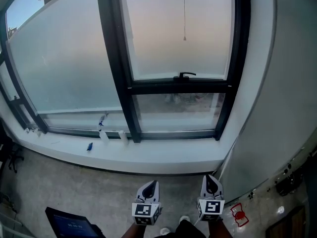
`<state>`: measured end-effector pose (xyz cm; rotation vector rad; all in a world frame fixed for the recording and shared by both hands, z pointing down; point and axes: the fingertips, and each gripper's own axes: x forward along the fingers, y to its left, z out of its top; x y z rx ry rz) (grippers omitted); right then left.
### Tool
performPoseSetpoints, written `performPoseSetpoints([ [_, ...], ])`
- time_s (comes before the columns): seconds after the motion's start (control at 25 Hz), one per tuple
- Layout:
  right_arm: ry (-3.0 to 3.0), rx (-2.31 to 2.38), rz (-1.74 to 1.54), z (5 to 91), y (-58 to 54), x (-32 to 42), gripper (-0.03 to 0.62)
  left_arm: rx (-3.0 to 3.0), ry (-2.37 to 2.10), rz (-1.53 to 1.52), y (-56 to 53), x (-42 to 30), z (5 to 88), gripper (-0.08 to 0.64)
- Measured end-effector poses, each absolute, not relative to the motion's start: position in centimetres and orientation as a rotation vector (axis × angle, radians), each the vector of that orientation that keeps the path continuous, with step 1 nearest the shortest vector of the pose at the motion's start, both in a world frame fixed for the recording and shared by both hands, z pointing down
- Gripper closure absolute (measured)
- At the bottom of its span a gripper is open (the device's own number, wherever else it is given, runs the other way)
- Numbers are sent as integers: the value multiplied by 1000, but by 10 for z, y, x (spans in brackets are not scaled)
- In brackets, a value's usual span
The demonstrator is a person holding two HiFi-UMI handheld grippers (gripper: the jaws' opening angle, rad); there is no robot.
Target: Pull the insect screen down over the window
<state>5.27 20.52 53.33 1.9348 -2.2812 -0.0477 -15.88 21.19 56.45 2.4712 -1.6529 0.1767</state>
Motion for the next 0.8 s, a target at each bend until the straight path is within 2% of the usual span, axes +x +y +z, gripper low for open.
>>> performPoseSetpoints([
  [0.8,-2353,1847,47,555,97,66,589,2405,-1726,200,92,-123,559,558],
])
